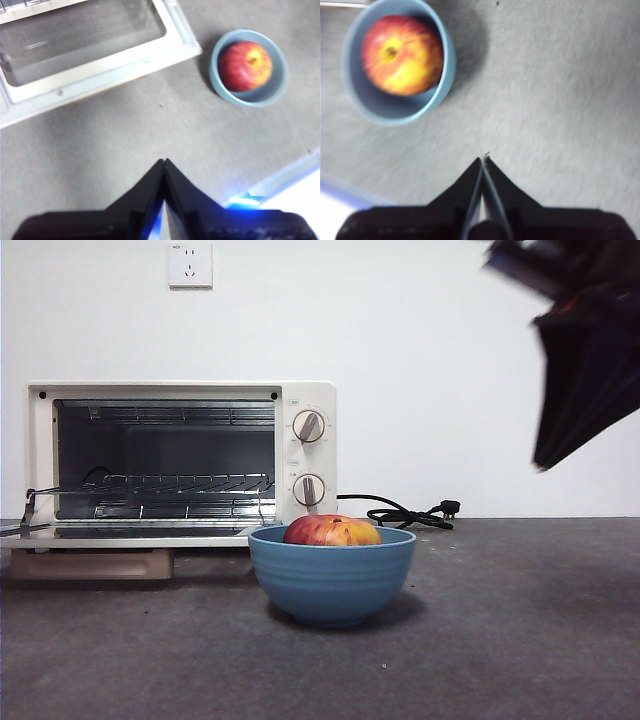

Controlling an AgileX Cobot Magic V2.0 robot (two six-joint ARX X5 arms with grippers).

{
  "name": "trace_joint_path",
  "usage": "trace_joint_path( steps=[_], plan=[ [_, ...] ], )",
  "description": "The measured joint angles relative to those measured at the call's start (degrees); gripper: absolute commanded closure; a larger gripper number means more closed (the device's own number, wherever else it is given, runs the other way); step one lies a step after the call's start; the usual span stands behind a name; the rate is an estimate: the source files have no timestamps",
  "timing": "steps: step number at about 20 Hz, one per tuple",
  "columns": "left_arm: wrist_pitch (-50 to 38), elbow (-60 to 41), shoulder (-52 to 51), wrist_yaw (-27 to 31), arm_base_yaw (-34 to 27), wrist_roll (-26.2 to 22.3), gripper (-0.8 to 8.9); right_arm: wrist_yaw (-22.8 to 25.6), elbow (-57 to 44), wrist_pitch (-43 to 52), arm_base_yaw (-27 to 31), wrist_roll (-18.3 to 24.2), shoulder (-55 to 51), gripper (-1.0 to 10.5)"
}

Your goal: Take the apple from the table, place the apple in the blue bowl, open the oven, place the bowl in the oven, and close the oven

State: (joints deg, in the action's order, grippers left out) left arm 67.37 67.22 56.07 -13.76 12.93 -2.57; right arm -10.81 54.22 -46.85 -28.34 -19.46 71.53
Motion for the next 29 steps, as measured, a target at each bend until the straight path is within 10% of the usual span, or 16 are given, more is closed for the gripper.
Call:
trace_joint_path(
  steps=[3, 16, 23, 29],
  plan=[
    [3.3, 0.0, -5.5, 0.0, 0.0, 0.1, 8.19, 1.4, 5.9, 0.0, -2.9, -1.5, 6.7, 6.5],
    [8.1, 0.0, -13.6, 0.0, 0.0, 1.8, 8.19, 2.8, 19.7, 2.0, -3.9, -3.1, 29.4, 6.7],
    [8.1, 0.0, -13.6, 0.0, 0.0, 1.8, 8.19, 3.4, 19.8, 5.6, -4.2, -3.3, 32.6, 9.7],
    [8.1, 0.0, -13.6, 0.1, 0.0, 1.8, 8.19, 4.9, 20.4, 5.2, -5.8, -3.5, 32.5, 9.6]
  ],
)
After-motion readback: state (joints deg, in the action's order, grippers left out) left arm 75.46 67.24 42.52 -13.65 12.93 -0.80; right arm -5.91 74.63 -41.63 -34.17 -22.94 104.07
